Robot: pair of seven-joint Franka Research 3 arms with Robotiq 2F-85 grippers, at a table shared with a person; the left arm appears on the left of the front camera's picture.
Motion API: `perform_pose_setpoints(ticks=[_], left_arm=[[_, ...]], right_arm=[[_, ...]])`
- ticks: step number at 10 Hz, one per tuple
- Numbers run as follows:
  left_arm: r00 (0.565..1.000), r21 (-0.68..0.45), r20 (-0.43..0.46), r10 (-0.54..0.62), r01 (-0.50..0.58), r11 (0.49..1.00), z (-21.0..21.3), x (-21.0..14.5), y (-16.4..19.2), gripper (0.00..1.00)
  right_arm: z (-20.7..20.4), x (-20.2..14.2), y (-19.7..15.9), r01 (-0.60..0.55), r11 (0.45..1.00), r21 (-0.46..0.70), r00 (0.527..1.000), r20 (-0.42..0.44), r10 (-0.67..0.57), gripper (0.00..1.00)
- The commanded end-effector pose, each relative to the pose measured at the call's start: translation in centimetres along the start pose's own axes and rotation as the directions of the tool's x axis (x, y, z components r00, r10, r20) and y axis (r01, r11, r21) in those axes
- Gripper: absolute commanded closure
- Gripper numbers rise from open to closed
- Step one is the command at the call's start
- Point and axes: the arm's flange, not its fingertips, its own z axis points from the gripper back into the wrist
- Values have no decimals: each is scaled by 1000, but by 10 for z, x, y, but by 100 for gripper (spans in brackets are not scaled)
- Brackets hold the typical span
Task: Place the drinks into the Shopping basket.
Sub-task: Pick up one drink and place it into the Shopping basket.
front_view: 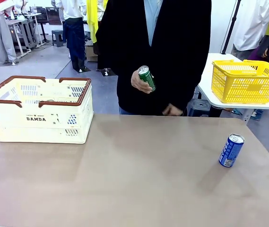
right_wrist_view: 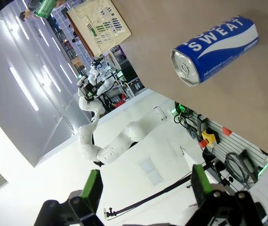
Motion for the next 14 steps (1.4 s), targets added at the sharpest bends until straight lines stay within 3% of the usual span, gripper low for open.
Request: perform_pose_setpoints(ticks=[1, 5, 6, 7, 9, 10, 11, 12, 13, 14], left_arm=[[1000, -3, 21, -5, 5, 1000, -2, -10, -17, 0], [1000, -3, 21, -5, 5, 1000, -2, -10, -17, 0], [1000, -3, 21, -5, 5, 1000, -2, -10, -17, 0], [1000, -3, 21, -5, 5, 1000, -2, -10, -17, 0], [1000, -3, 21, -5, 5, 1000, -2, -10, -17, 0], [1000, -3, 21, -5, 5, 1000, -2, -10, -17, 0], [1000, -3, 21, -5, 5, 1000, -2, -10, -17, 0], [1000, -3, 21, -5, 5, 1000, -2, -10, -17, 0], [1000, -3, 21, -5, 5, 1000, -2, -10, -17, 0], [1000, -3, 21, -5, 5, 1000, -2, -10, -17, 0]], right_arm=[[-3, -3, 2, 9, 1000, -5, 1000, 11, -9, 0], [0, 0, 0, 0, 1000, 0, 1000, 0, 0, 0], [-23, -8, 24, 5, 965, -264, 1000, -3, -5, 0], [-51, -15, 46, -14, 882, -471, 999, -32, -1, 0], [-104, -40, 74, -71, 650, -756, 996, -87, 7, 0], [-123, -54, 78, -81, 628, -774, 996, -80, 30, 0], [-136, -70, 78, -109, 619, -778, 990, -33, 134, 0], [-129, -77, 81, -107, 668, -736, 945, 134, 298, 0], [-127, -52, 94, -84, 655, -751, 996, -87, 27, 0], [-133, -64, 99, -108, 624, -774, 990, -28, 136, 0]])
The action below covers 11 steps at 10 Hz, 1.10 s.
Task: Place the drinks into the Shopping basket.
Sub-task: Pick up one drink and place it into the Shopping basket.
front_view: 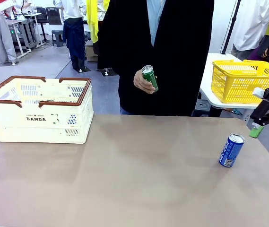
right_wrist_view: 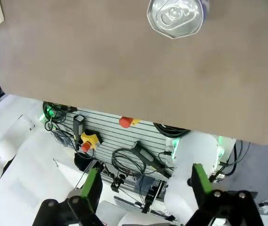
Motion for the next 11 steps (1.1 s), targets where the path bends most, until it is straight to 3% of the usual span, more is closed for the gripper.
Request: perform_pose_setpoints(ticks=[1, 3, 5, 6, 7, 8, 9, 11], left_arm=[[1000, -7, 11, 10, -10, 1000, -1, -1, -2, 0], [1000, -7, 11, 10, -10, 1000, -1, -1, -2, 0], [1000, -7, 11, 10, -10, 1000, -1, -1, -2, 0], [1000, -7, 11, 10, -10, 1000, -1, -1, -2, 0], [1000, -7, 11, 10, -10, 1000, -1, -1, -2, 0], [1000, -7, 11, 10, -10, 1000, -1, -1, -2, 0], [1000, -7, 11, 10, -10, 1000, -1, -1, -2, 0], [1000, -7, 11, 10, -10, 1000, -1, -1, -2, 0]], right_arm=[[-5, 13, 11, 11, 996, -93, 986, 166, 5, 0], [-14, 23, 20, 50, 996, -72, 882, 472, -10, 0], [-26, 30, 24, 132, 979, -158, 818, 574, -17, 0], [-26, 32, 28, 90, 981, -171, 855, 519, 12, 0], [1, 29, 18, 37, 992, -118, 853, 522, 30, 0], [-11, 31, 21, 49, 989, -140, 837, 546, 36, 0], [-21, 41, 19, 46, 983, -179, 874, 484, 47, 0], [-36, 53, 21, 46, 971, -234, 889, 453, 68, 0]])
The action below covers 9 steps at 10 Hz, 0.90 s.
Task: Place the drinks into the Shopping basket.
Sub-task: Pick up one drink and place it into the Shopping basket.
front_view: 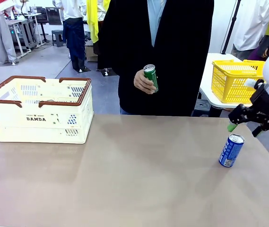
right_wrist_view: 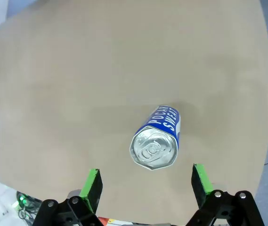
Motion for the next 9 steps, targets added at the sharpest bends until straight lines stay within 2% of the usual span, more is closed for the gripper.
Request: perform_pose_setpoints(ticks=[1, 5, 6, 9], left_arm=[[1000, -8, 10, 10, -10, 1000, -1, 0, -2, 0], [1000, -8, 10, 10, -10, 1000, -1, 0, -2, 0], [1000, -8, 10, 10, -10, 1000, -1, 0, -2, 0], [1000, -8, 10, 10, -10, 1000, -1, 0, -2, 0]], right_arm=[[-14, 10, 12, -18, 998, -62, 999, -31, 17, 0], [-53, 19, 22, -5, 986, -169, 996, -87, -10, 0], [-55, 20, 23, -10, 988, -157, 995, -95, -5, 0], [-62, 24, 25, -8, 979, -202, 997, -76, -8, 0]])
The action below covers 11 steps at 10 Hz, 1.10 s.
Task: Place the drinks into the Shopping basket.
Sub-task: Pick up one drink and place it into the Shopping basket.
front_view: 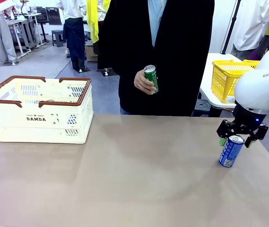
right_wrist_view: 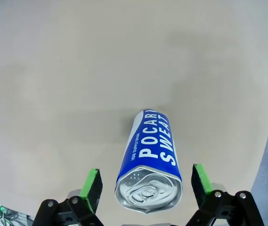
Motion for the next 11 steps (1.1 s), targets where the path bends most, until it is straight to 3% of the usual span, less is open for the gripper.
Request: perform_pose_setpoints(ticks=[1, 3, 4, 5, 11], left_arm=[[1000, -8, 10, 10, -9, 1000, -1, 0, -2, 0], [1000, -8, 10, 10, -9, 1000, -1, 0, -2, 0], [1000, -8, 10, 10, -9, 1000, -1, 0, -2, 0], [1000, -8, 10, 10, -9, 1000, -1, 0, -2, 0], [1000, -8, 10, 10, -9, 1000, -1, 0, -2, 0]], right_arm=[[-1, 7, 10, 23, 998, -50, 999, 31, -22, 0], [-2, 9, 12, 20, 999, -37, 1000, 15, -20, 0], [-2, 10, 12, 26, 999, -35, 1000, 3, -26, 60], [-2, 9, 12, 23, 999, -33, 1000, 1, -23, 100], [-1, 9, 9, 15, 999, -36, 1000, -13, -15, 100]])
